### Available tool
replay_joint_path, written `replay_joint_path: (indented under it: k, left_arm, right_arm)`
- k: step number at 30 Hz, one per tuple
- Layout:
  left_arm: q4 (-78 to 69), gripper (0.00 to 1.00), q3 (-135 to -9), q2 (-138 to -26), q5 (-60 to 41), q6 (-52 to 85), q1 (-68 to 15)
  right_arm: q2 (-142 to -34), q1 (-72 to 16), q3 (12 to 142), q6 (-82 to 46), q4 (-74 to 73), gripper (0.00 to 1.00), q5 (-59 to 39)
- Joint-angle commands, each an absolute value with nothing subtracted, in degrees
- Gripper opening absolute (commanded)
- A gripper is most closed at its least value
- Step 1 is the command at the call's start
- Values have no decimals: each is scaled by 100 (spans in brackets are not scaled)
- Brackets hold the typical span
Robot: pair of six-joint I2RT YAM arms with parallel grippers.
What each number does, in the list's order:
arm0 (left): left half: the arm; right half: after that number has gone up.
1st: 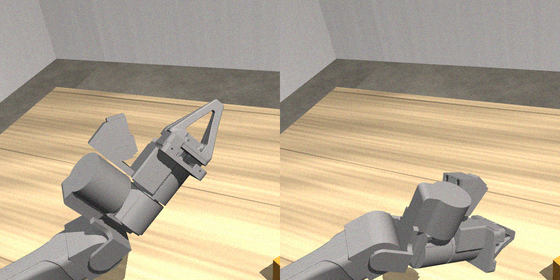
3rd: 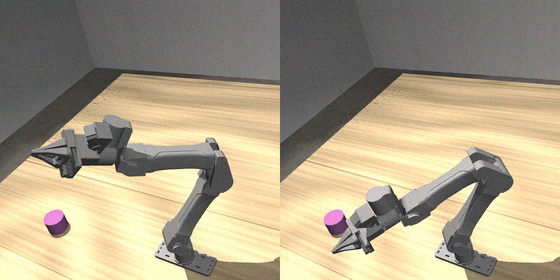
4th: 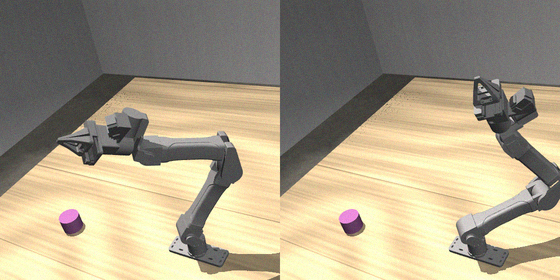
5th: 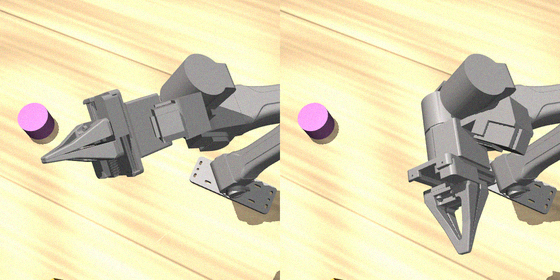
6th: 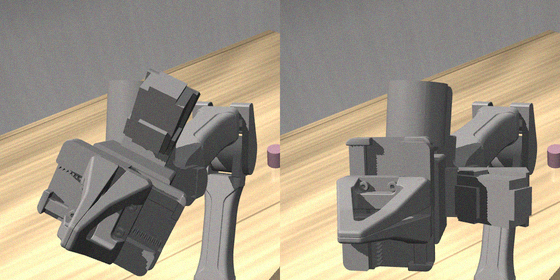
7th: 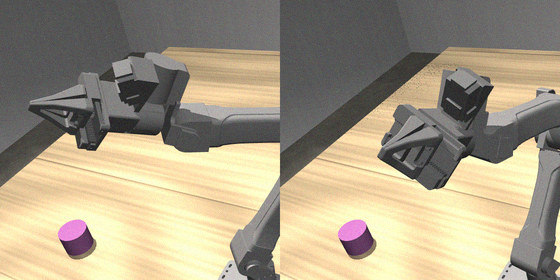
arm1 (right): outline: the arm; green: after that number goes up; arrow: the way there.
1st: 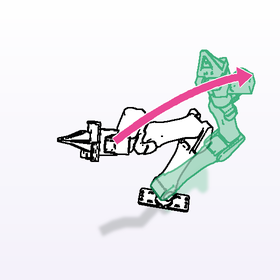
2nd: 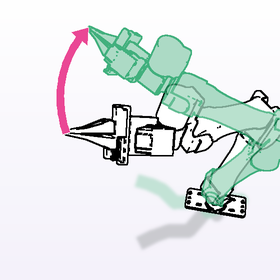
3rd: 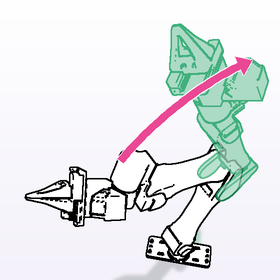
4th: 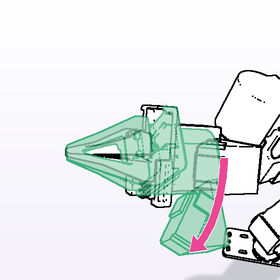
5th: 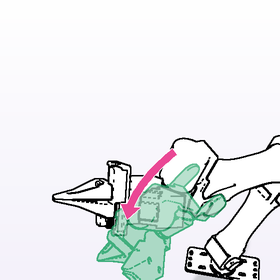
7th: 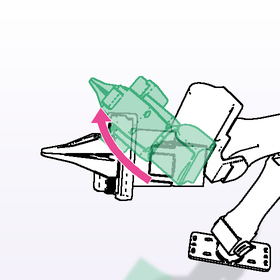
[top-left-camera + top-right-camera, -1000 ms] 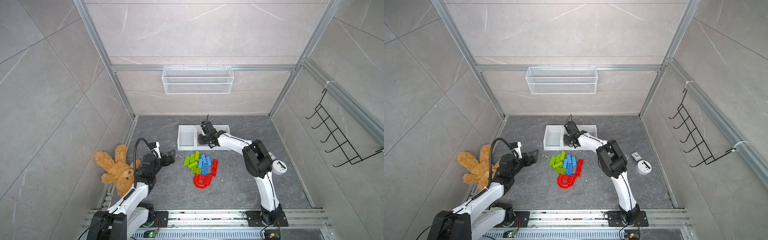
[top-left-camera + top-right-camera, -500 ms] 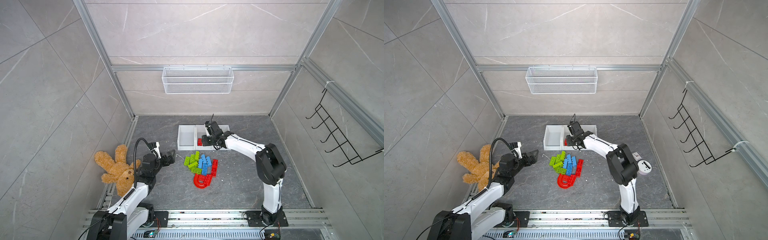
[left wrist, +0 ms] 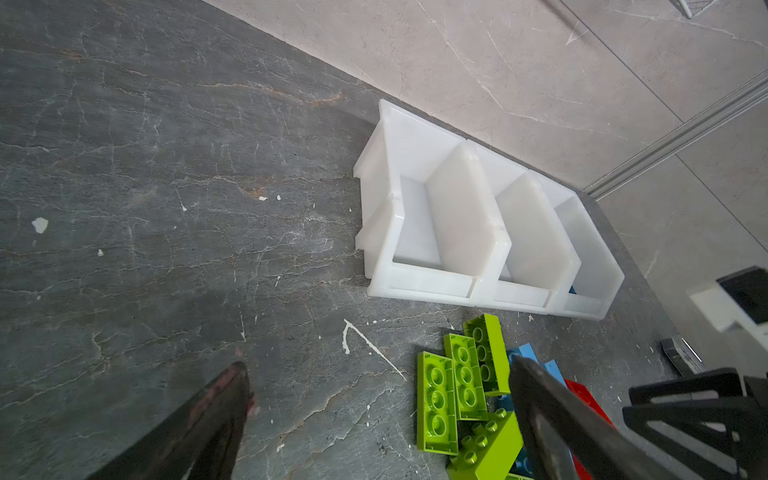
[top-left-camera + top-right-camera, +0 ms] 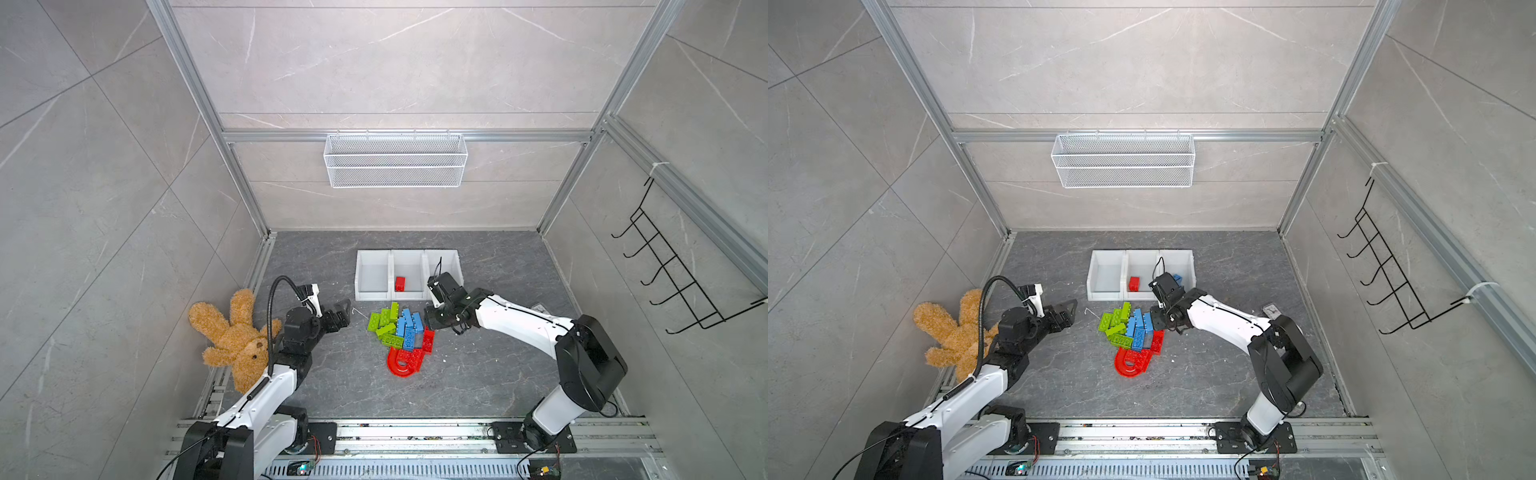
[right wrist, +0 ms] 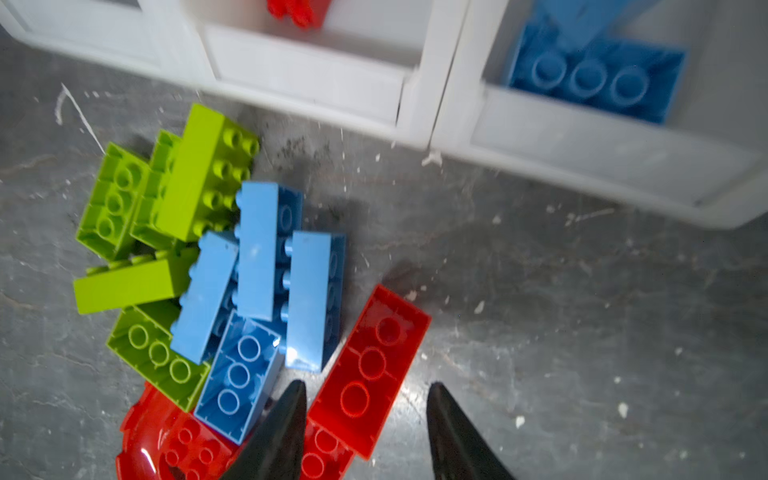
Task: Sort the legos into containers by color
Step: 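Move the right gripper back to a red brick beside the pile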
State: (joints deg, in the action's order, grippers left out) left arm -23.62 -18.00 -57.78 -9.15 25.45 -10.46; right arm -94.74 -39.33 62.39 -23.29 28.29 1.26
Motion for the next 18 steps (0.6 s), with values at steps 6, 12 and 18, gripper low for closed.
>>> replay_joint_path:
  k: [6,12,18]
  left_arm:
    - [-2549,99,-1897,-5703,-905,2400,-1046]
    - [-2540,99,-1887,-5670,-894,2382,-1045]
    - [-2540,99,-1887,-5701,-884,2375,-1045]
  right_arm:
    - [-9453,-4155,6060,-2681,2833,50,354]
    - [-9584,-4166,6056,-2672,2757,51,377]
    - [-9733,-4166,5973,-2715,2574,50,247]
